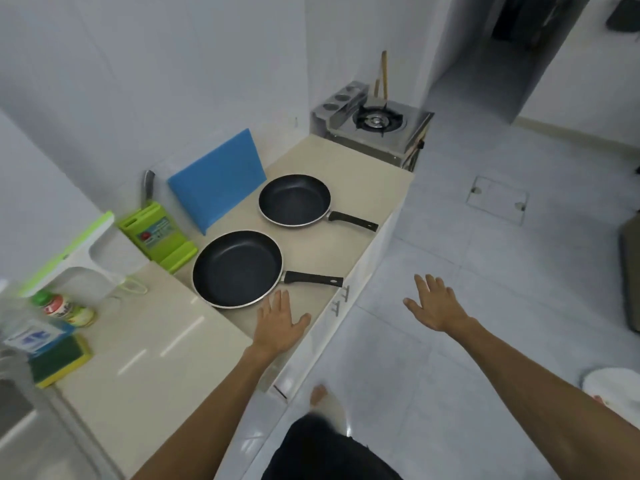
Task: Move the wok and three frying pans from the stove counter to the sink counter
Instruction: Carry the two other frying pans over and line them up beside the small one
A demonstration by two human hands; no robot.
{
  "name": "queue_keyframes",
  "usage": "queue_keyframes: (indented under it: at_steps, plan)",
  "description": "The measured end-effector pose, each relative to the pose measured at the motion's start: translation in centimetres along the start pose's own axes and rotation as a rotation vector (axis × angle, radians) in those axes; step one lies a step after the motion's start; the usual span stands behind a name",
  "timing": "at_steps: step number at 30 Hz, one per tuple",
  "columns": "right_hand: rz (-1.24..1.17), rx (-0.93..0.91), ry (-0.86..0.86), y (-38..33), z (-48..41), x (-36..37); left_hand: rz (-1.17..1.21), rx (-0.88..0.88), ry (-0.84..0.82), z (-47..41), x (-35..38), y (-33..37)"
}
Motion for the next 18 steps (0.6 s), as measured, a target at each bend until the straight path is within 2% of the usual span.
queue_keyframes:
  at_steps: [9, 18]
  plan:
    - [0.021, -0.17, -0.065, -0.6, -13.6, -3.7, 0.074, -0.172, -0.015, -8.8, -0.5, 2.7]
    - [0.128, -0.353, -0.137, -2.8, -23.5, -5.6, 0.182, -0.423, 0.009, -11.1, -0.3, 1.8]
Point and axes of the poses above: each hand's wrist, its own z-axis away from the middle knuckle, its own x-axis out of the palm, y = z × x, the point moved 7 cm from there along -z, towards the middle knuckle, and after that the axes turned 9 degrees about -x, right-handed, at the moved point
